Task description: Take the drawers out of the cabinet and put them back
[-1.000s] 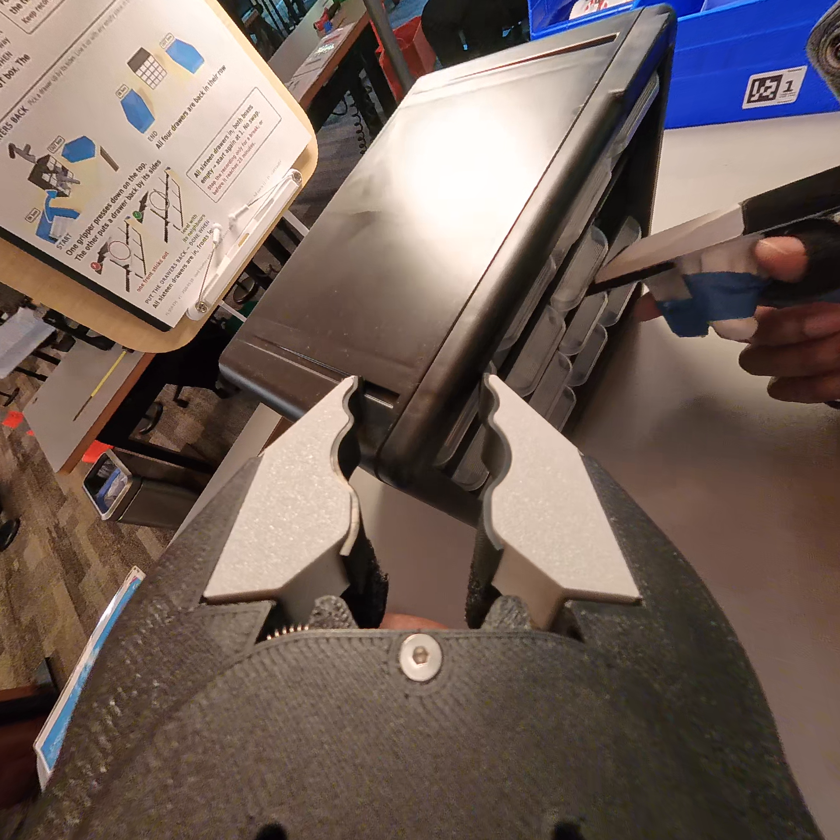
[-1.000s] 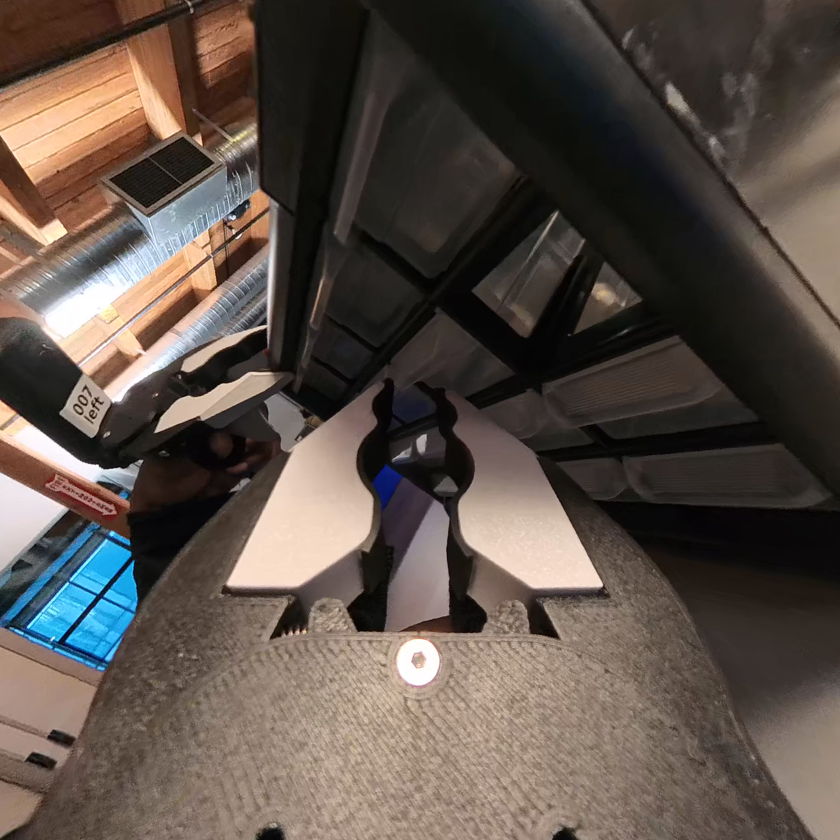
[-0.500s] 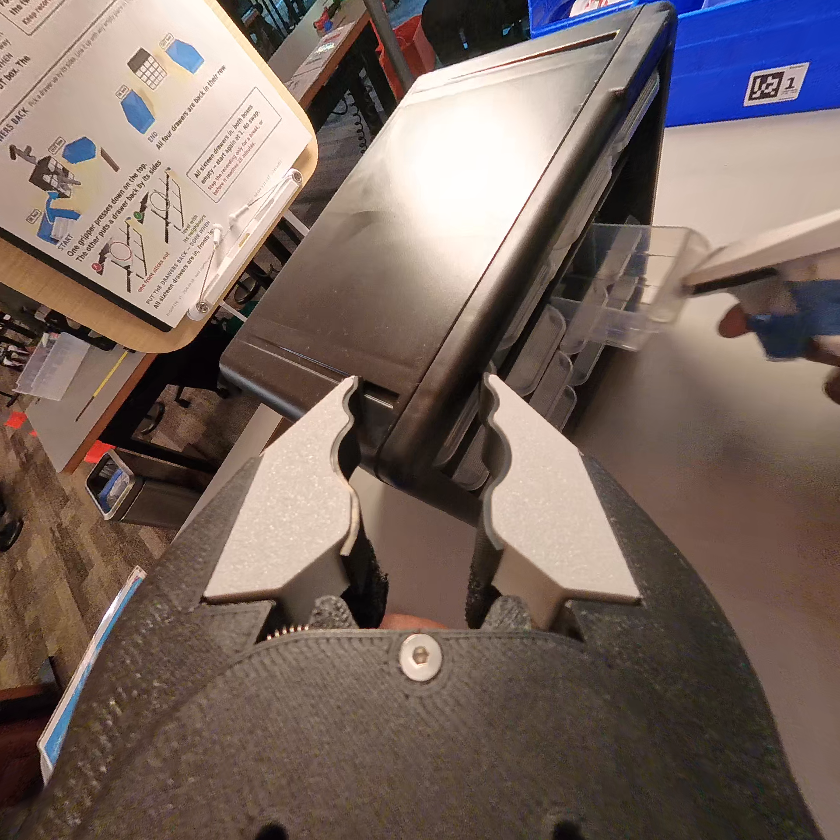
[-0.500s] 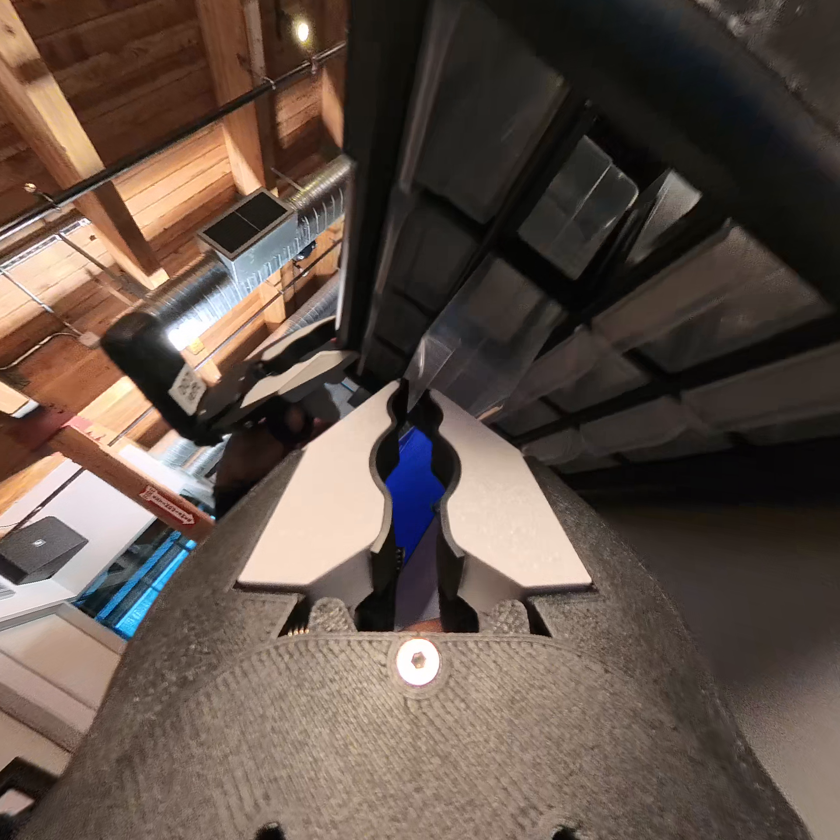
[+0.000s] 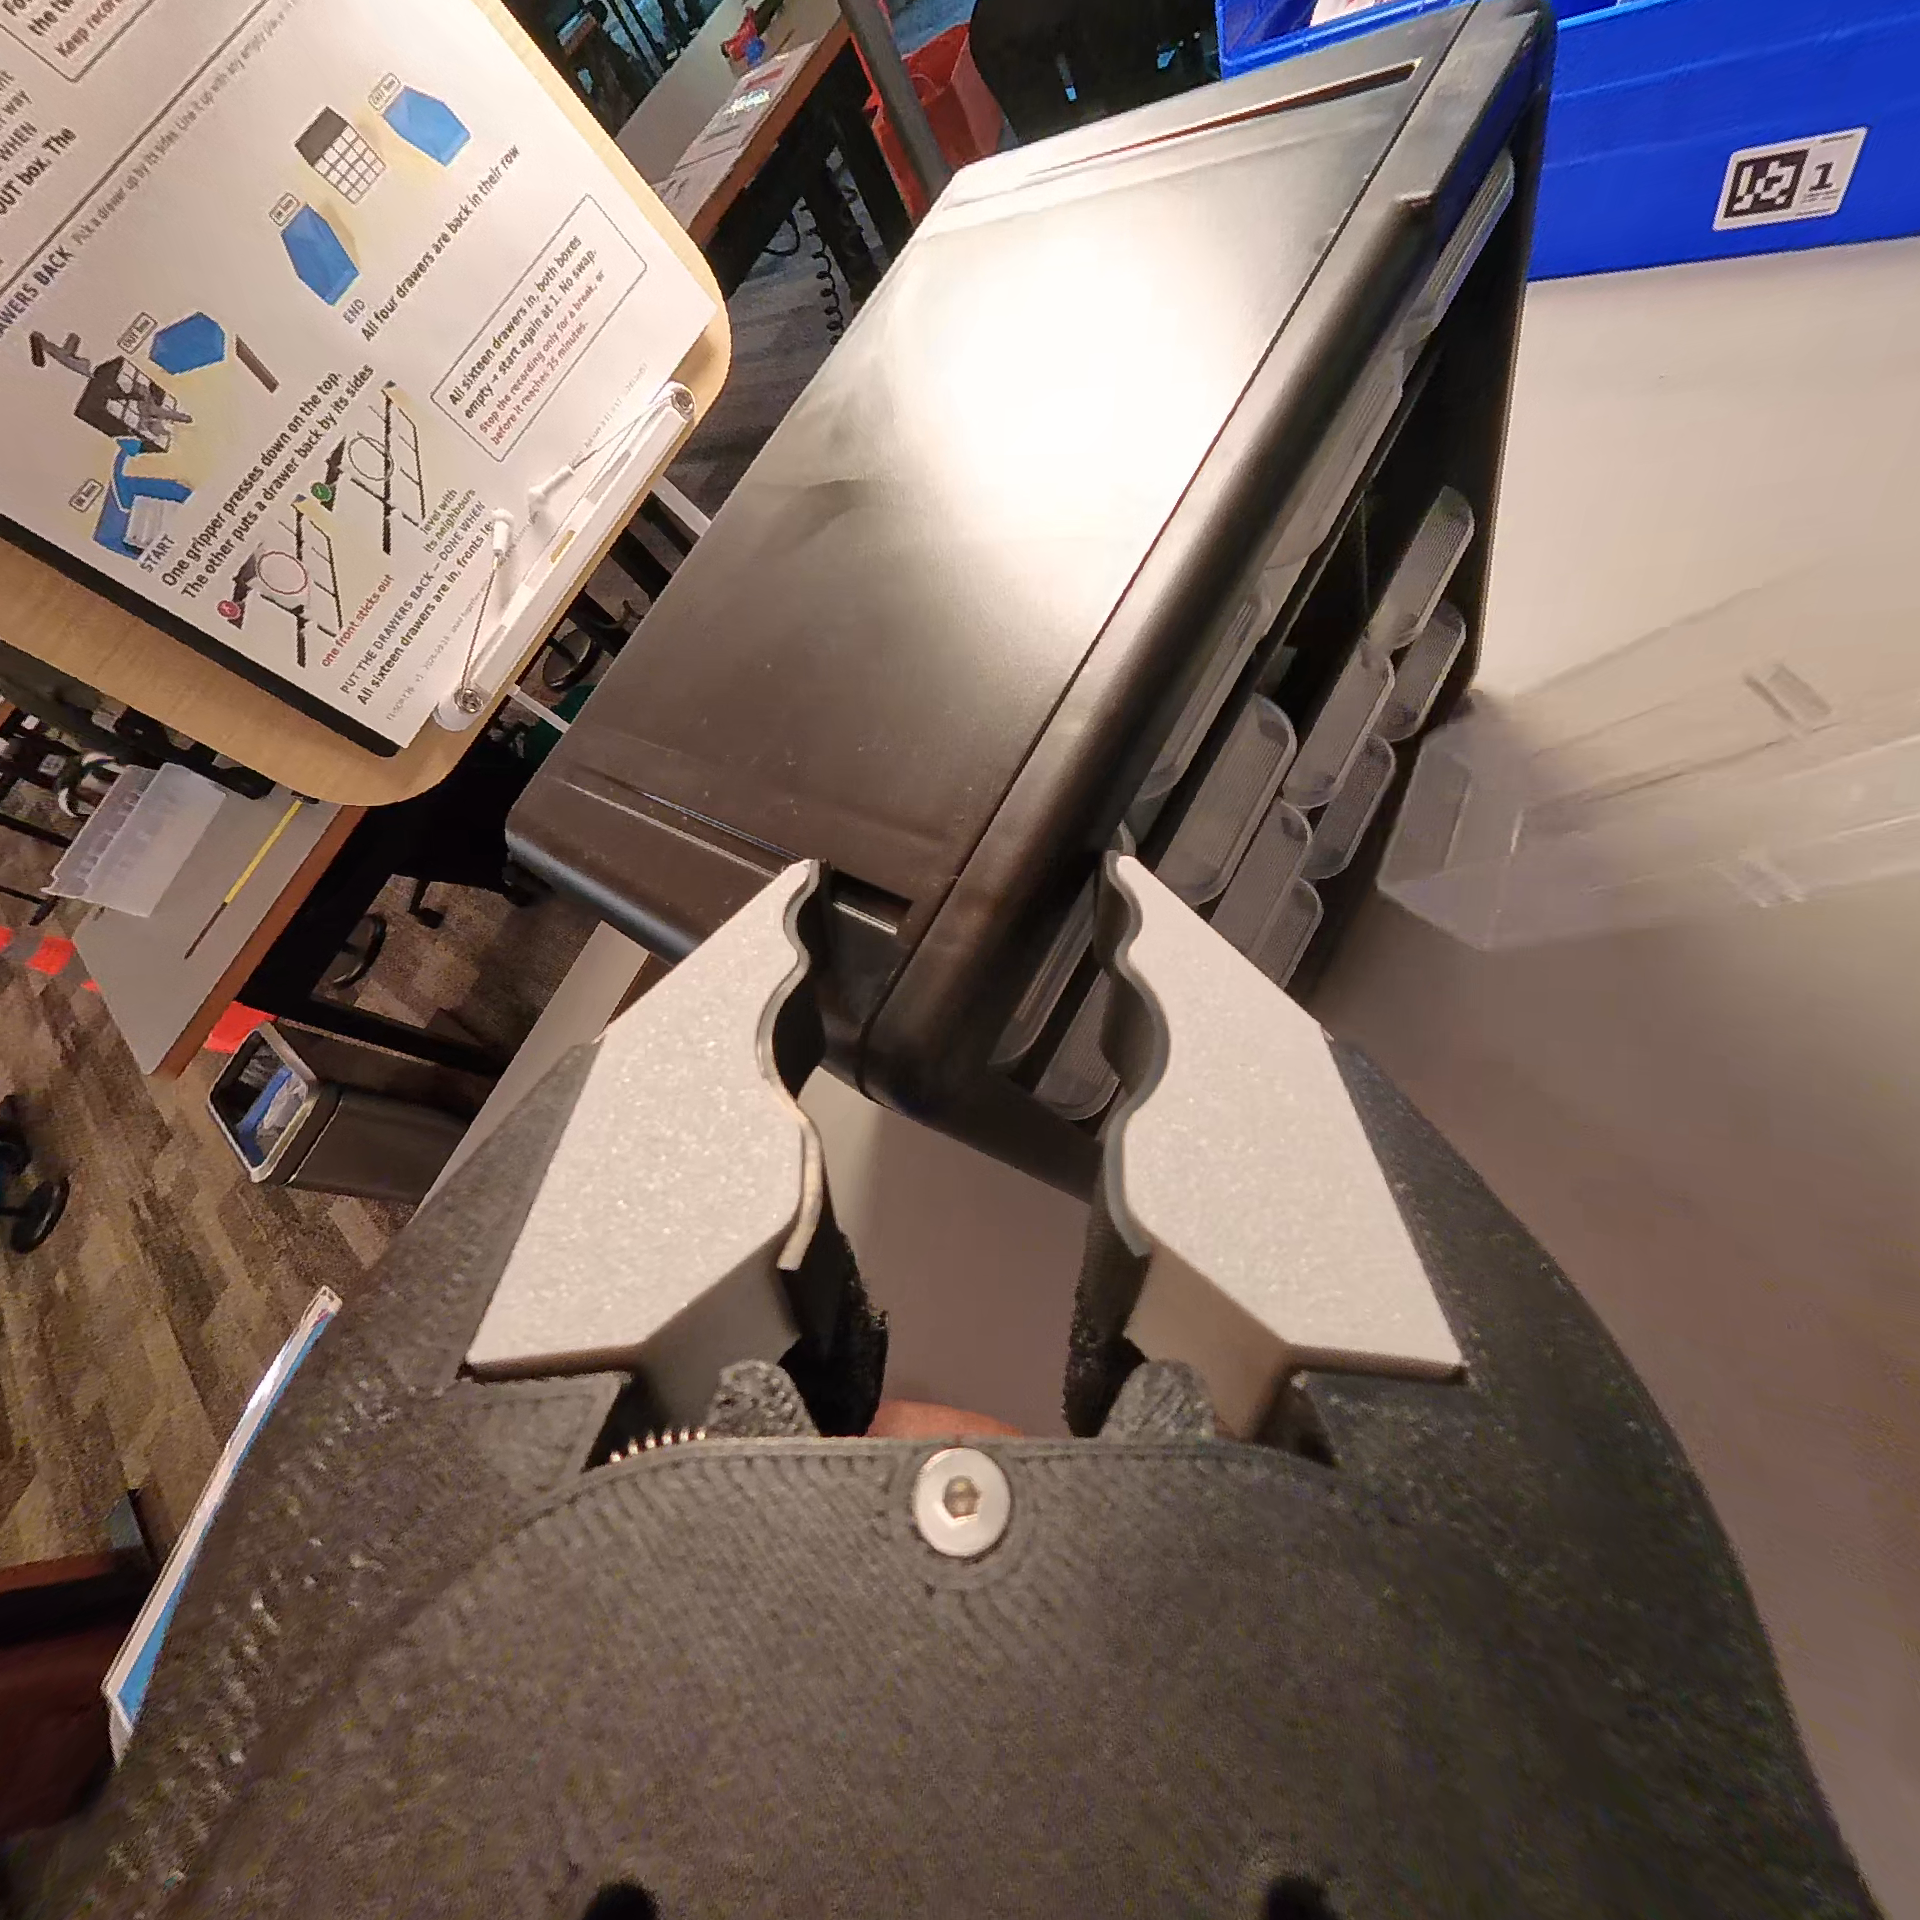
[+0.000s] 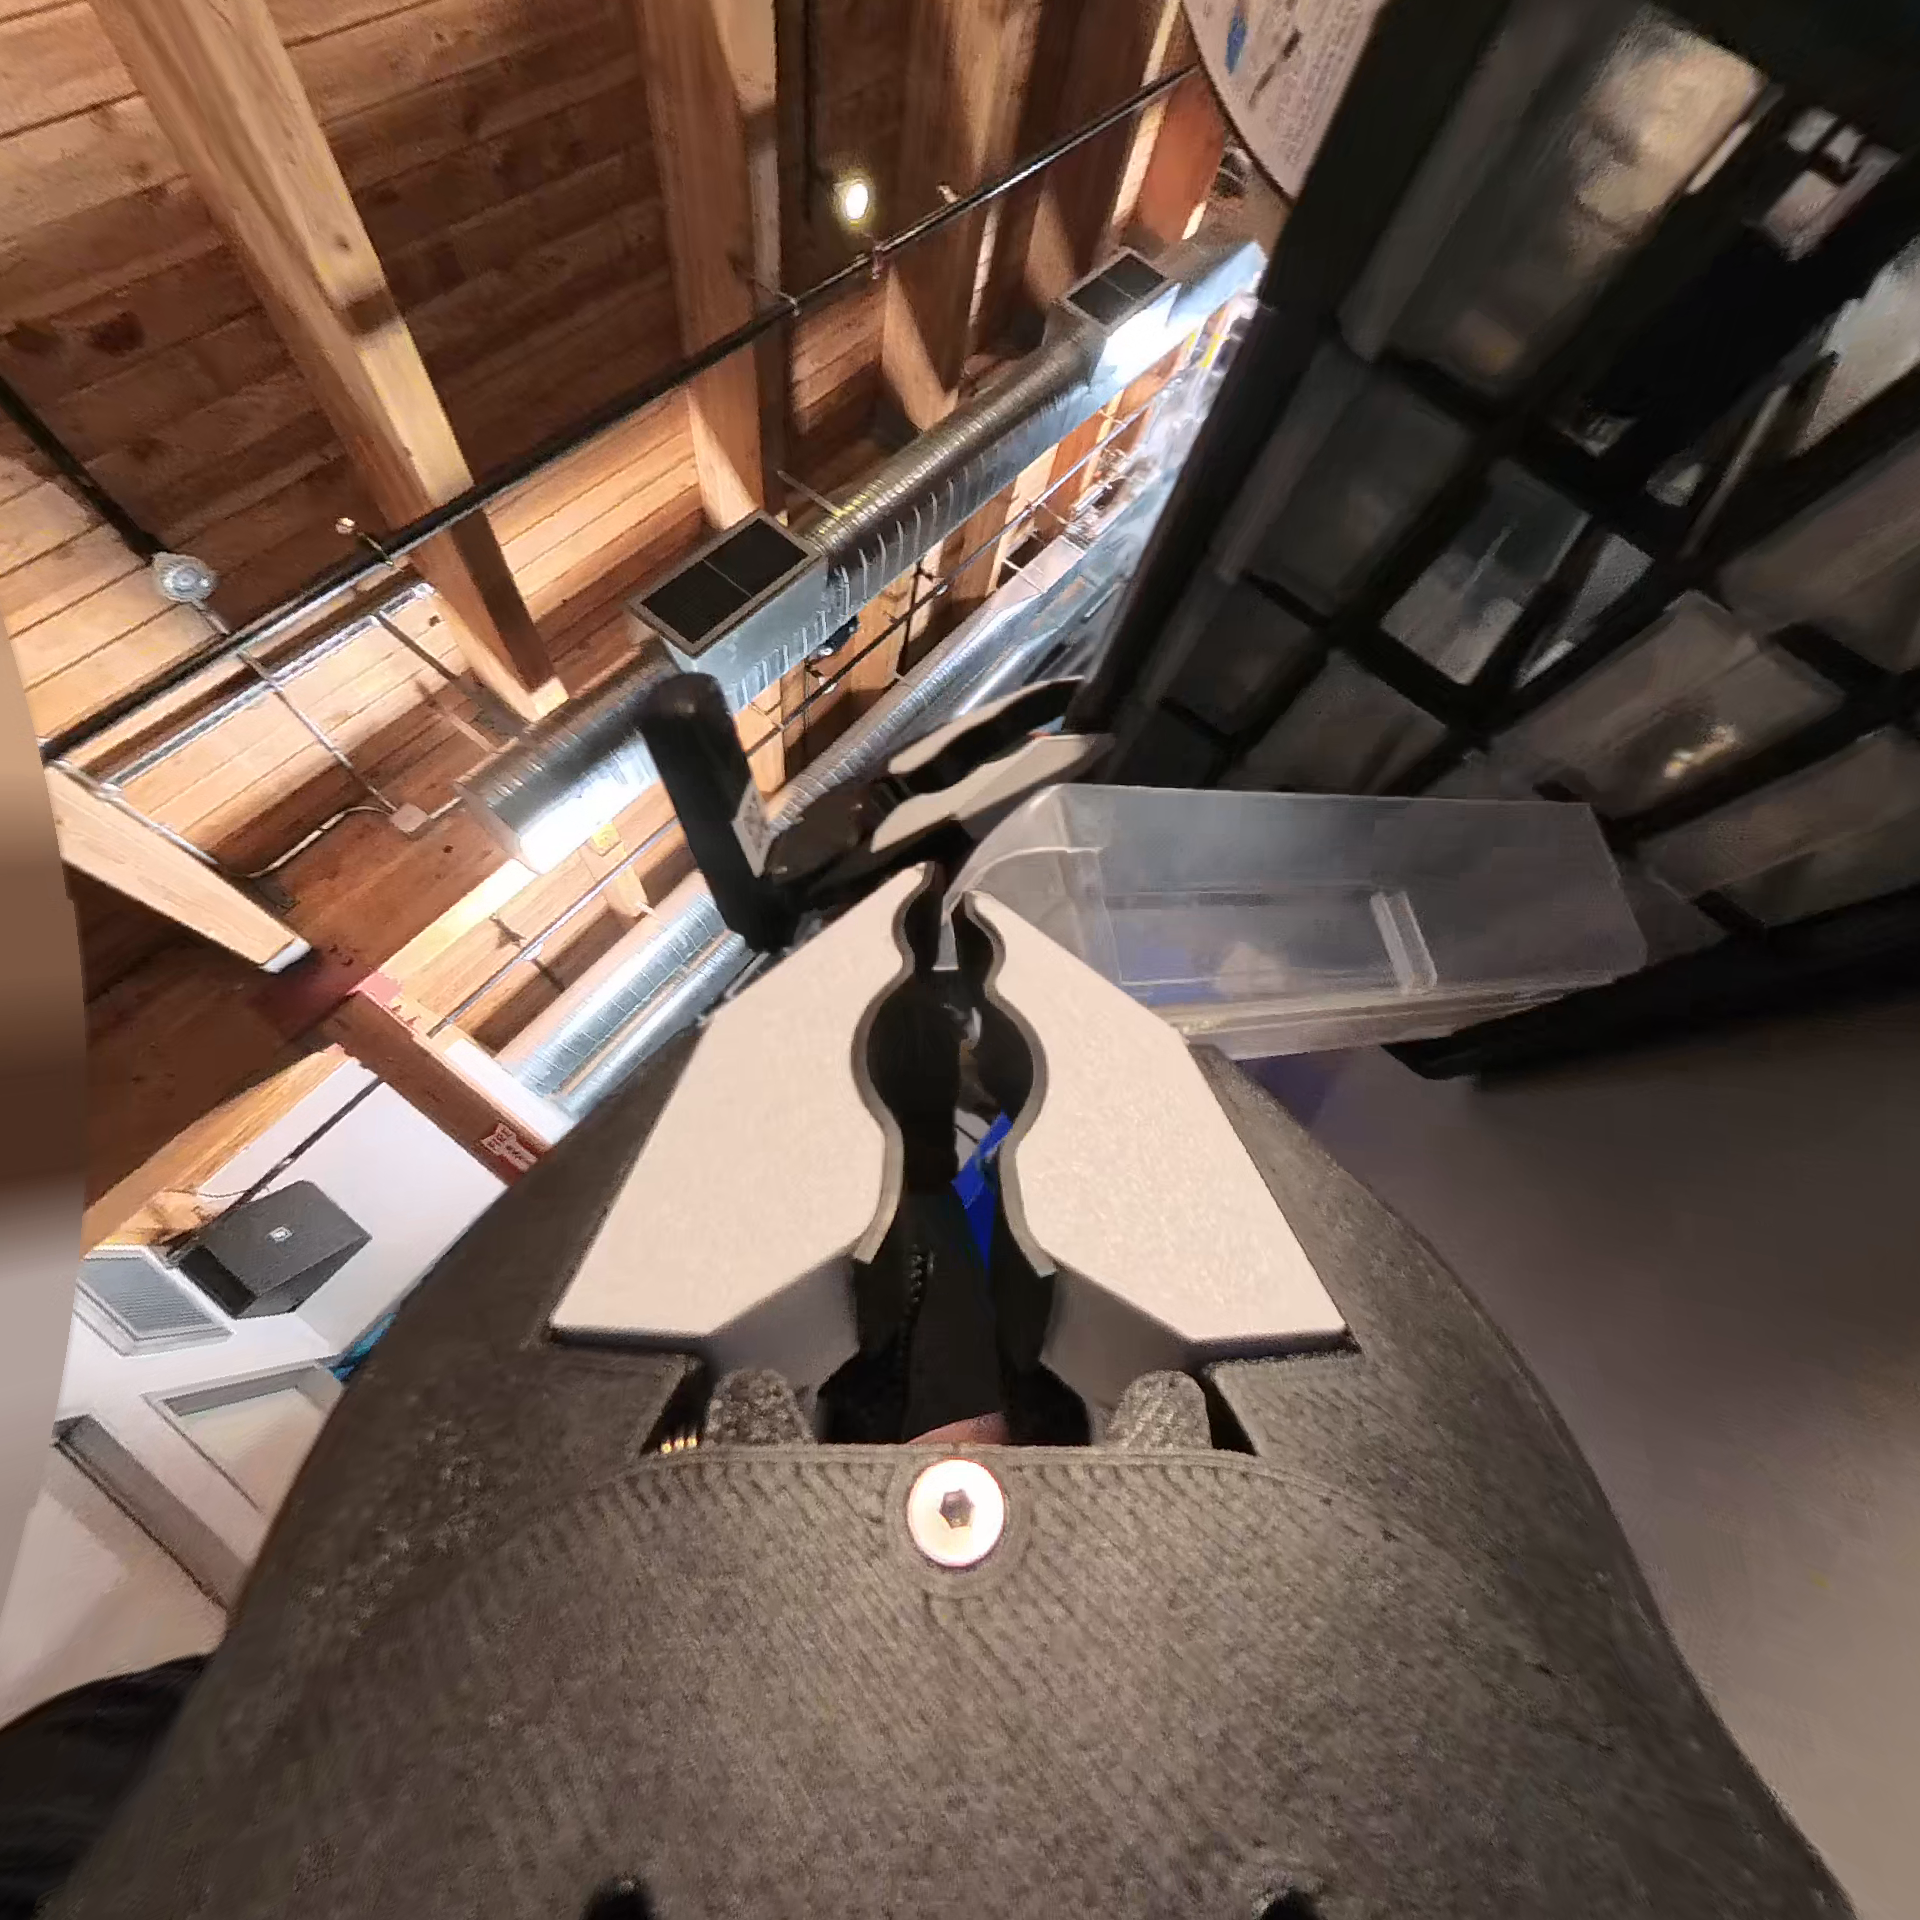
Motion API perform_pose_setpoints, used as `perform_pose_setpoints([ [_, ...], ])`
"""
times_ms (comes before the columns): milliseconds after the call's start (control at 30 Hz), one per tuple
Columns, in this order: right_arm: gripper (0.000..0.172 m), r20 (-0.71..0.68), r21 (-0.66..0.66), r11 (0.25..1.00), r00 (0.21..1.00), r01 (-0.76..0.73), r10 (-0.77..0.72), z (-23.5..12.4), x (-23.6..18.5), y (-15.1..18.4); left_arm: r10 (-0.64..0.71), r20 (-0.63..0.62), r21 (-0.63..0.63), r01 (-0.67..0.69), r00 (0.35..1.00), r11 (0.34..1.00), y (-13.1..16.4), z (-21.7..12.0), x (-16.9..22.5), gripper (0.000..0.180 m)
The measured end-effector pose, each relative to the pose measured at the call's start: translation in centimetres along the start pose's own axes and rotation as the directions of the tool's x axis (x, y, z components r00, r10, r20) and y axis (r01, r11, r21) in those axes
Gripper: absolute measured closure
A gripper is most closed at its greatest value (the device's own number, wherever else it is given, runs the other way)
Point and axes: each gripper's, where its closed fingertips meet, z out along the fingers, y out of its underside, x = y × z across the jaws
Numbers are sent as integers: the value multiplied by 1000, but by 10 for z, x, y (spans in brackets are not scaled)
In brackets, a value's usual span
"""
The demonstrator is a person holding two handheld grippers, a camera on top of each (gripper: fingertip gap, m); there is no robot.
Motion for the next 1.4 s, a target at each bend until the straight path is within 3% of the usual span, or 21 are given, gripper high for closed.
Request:
perform_pose_setpoints([
  [200,169,-78,-12,1000,997,-8,7,-14,12,0,2,1,-1,-2,1000,1000,0,0,0,129],
  [367,168,-248,-19,996,965,-90,83,-62,48,15,1,-3,2,-1,1000,1000,0,0,0,130],
  [467,167,-404,-80,982,906,-172,126,-95,70,41,0,-2,2,0,1000,1000,0,0,0,130],
  [567,143,-469,-208,944,873,-256,133,-117,73,72,1,1,-1,-1,1000,1000,0,0,0,130],
  [633,131,-498,-353,904,866,-240,36,-130,70,94,2,3,-3,-2,1000,1000,0,0,1,130],
  [733,131,-383,-540,830,919,-139,-95,-139,49,112,5,6,-6,-5,1000,1000,0,0,1,130],
  [800,139,-261,-617,787,934,33,-243,-137,34,108,5,8,-8,-5,1000,1000,0,0,1,131],
  [900,141,-53,-686,646,862,335,-504,-127,17,96,7,10,-10,-7,1000,1000,-1,0,1,131],
  [967,141,43,-700,475,696,533,-717,-120,24,79,7,11,-11,-7,1000,1000,-1,0,1,131],
  [1033,139,143,-717,246,483,653,-864,-116,38,67,8,11,-10,-8,1000,1000,-1,0,1,131],
  [1100,135,260,-726,47,337,686,-905,-116,49,68,7,10,-8,-7,1000,1000,-1,0,1,131],
  [1133,133,307,-729,-20,300,684,-903,-118,53,70,7,10,-6,-7,1000,1000,-1,0,1,131],
  [1267,125,413,-758,-149,291,635,-863,-130,71,88,8,6,-4,-8,1000,1000,-1,0,1,131],
  [1400,132,433,-770,-246,199,588,-879,-135,91,84,8,3,-1,-8,1000,1000,-1,0,1,131],
])
